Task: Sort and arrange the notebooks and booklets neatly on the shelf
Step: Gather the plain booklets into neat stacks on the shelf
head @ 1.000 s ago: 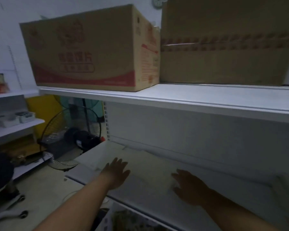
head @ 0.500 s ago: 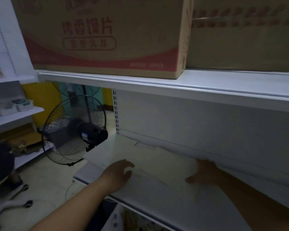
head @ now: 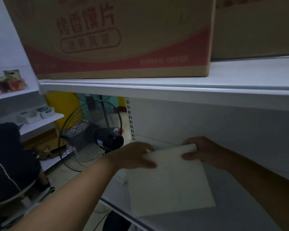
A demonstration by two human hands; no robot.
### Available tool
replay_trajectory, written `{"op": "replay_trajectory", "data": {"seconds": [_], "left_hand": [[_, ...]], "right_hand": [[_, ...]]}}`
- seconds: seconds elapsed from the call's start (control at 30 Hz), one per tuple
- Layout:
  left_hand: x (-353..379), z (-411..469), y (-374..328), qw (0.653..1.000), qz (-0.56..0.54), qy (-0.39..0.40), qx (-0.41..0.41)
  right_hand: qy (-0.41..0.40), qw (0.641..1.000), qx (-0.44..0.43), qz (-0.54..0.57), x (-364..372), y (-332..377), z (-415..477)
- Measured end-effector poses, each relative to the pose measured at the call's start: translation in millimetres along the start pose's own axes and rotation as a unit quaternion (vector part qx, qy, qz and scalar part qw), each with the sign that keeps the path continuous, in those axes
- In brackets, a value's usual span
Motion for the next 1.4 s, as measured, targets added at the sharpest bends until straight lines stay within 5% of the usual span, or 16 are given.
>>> {"op": "replay_trajectory", "data": {"seconds": [0.1, 0.17, 0.27, 0.33, 0.4, 0.67, 0.8, 0.97, 1.13, 1.27, 1.4], "left_hand": [[-0.9, -0.9, 25.0, 0.988, 0.034, 0.14, -0.054], [0.4, -0.8, 55.9, 0.983, -0.049, 0.17, -0.053], [-1.5, 1.5, 109.3, 0.952, -0.287, 0.105, -0.037], [1.2, 1.6, 144.8, 0.895, -0.439, 0.023, -0.068], [10.5, 2.9, 173.6, 0.849, -0.515, -0.046, -0.11], [33.3, 12.4, 202.5, 0.799, -0.585, -0.092, -0.103], [34.3, 12.9, 206.5, 0.783, -0.61, -0.074, -0.097], [26.2, 12.3, 210.9, 0.776, -0.626, -0.023, -0.073], [19.5, 9.3, 206.5, 0.781, -0.621, 0.043, -0.049], [19.4, 2.9, 196.4, 0.787, -0.604, 0.122, -0.036], [10.3, -2.7, 205.8, 0.796, -0.588, 0.14, 0.012]], "right_hand": [[-0.001, 0.999, -0.015, -0.05, 30.7, 9.4, 21.0], [-0.042, 0.998, -0.002, -0.038, 43.1, 8.6, 34.3], [-0.163, 0.98, 0.069, -0.095, 41.7, -11.0, 44.4], [-0.116, 0.923, 0.197, -0.309, 53.7, -30.9, 31.9], [-0.089, 0.899, 0.256, -0.345, 71.1, -51.2, 18.7], [-0.295, 0.905, 0.26, -0.163, 64.3, -56.8, 27.5], [-0.314, 0.928, 0.186, 0.069, 64.7, -28.2, 5.5], [-0.347, 0.917, 0.112, 0.159, 49.3, 20.8, -24.2], [-0.264, 0.948, 0.176, -0.025, 80.3, 60.1, 19.1], [-0.12, 0.974, 0.106, -0.159, 138.7, 66.5, 90.7], [-0.166, 0.95, 0.073, -0.254, 172.7, 61.1, 130.6]]}}
Point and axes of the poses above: each hand's wrist, its own z-axis towards the middle knuckle, its own x-axis out of the palm, y = z × x, the point moved 2 cm from there along z, towards the middle knuckle, and after that the axes turned 1 degree about y, right-handed, at the moved point
